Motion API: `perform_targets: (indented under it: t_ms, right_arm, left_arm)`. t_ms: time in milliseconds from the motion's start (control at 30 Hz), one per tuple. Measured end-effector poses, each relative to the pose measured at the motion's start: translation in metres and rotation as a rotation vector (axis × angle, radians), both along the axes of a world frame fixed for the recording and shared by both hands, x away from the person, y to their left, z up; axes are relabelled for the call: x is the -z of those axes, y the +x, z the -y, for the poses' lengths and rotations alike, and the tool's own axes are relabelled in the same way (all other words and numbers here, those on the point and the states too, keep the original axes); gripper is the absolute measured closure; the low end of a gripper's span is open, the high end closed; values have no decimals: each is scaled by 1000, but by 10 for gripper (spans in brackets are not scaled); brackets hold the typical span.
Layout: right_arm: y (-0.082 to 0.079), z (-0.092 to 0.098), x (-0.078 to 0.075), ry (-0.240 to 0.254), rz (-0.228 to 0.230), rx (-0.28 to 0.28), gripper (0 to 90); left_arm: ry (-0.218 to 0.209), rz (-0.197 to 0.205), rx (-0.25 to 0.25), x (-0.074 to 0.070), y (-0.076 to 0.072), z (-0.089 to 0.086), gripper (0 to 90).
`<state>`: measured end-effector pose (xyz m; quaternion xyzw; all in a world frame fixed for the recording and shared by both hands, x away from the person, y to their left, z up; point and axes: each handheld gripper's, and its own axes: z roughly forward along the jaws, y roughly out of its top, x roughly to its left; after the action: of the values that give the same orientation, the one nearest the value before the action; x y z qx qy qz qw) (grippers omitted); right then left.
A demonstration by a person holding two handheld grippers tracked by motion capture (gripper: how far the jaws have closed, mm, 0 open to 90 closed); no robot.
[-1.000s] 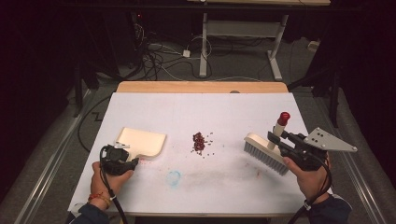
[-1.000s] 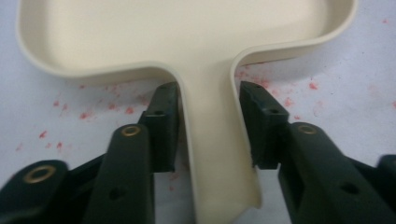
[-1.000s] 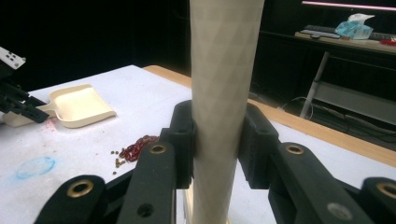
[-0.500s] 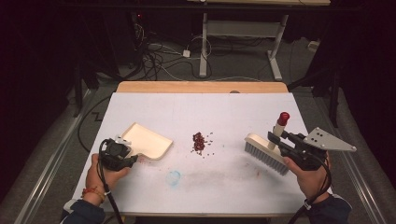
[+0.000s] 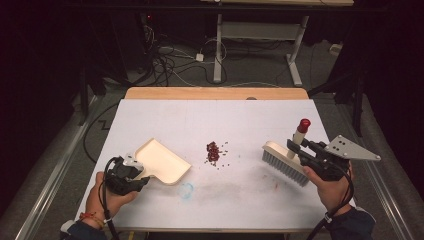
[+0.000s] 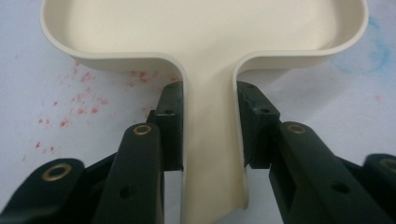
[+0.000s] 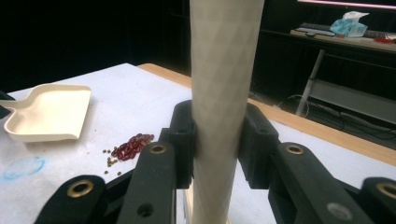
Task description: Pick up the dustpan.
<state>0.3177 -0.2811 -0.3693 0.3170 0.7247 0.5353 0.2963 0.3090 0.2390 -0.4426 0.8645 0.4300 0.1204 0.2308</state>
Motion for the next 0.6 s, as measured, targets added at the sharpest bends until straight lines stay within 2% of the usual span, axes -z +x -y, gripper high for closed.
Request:
perform_targets:
  t_ms: [233,300,467,600]
  right_arm:
    - [2,-1,2,-3,-10,8,699]
    - [2,-1,2,-5,-7,5,699]
    - [1,-3,2,-6,-9,0,699]
    - [1,-4,2,-6,-11,-1,699]
  left_arm:
    - [16,6,83,-5,-7,13,643]
    - [30,3,97,-5,-9,17,643]
    - [35,-15,139,-2,-10,26,643]
    - [39,-15,150,-2,-11,29,642]
